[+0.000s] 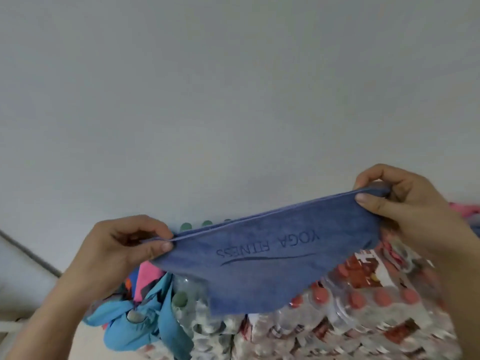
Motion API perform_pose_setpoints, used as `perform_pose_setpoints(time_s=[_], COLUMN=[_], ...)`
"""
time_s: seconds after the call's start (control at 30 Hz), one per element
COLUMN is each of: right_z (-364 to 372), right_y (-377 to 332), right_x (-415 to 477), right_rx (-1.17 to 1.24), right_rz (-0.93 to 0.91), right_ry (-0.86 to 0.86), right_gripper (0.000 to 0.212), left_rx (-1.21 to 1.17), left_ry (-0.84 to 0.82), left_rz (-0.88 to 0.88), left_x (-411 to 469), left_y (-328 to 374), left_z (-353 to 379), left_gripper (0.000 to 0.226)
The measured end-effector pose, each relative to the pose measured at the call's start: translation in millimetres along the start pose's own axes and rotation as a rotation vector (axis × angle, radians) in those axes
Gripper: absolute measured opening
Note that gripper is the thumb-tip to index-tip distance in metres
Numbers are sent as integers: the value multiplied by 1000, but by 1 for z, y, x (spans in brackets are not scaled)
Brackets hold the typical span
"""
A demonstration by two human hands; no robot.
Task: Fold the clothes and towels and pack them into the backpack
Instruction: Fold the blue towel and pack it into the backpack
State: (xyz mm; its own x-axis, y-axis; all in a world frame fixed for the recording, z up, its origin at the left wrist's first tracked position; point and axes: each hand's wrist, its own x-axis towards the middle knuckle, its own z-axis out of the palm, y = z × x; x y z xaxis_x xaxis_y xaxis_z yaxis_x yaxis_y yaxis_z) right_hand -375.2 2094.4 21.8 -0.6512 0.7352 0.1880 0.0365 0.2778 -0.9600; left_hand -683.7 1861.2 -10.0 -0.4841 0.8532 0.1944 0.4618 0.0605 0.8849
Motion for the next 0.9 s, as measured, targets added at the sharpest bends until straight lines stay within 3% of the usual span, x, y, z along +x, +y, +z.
perform_pose_setpoints(time_s=[0.07,0.1,0.2,0.27,0.33,0.4,0.47,0.57,0.7,0.9], right_z=[-19,-29,-48,-56,-57,-55,-41,-11,17,45], right_y=[-8,-11,-20,-20,-9,13,48,118,185,218], right_x=[-21,-31,-54,-61,-58,-44,-27,0,36,77], right_rx=[96,148,159,147,111,55,18,-35,-260,-456], right_rz=[12,34,84,127,149,187,280,424,490,442], right_ry=[72,107,159,177,211,242,266,320,404,468], right_gripper=[11,1,20,30,23,11,9,18,25,27], left_rx=[-117,-143,-155,-177,-212,-173,-55,82,169,301], left_ry=[-70,-106,-189,-234,-240,-218,-178,-65,93,148], left_rz=[-9,0,9,-10,-60,-129,-206,-354,-468,-476], left_x=[8,12,23,31,39,50,62,79,95,123], left_y=[20,28,47,59,60,50,25,-40,-102,-144], left_z=[4,5,6,7,9,21,42,75,105,117], left_gripper=[17,30,61,64,65,50,10,31,27,21])
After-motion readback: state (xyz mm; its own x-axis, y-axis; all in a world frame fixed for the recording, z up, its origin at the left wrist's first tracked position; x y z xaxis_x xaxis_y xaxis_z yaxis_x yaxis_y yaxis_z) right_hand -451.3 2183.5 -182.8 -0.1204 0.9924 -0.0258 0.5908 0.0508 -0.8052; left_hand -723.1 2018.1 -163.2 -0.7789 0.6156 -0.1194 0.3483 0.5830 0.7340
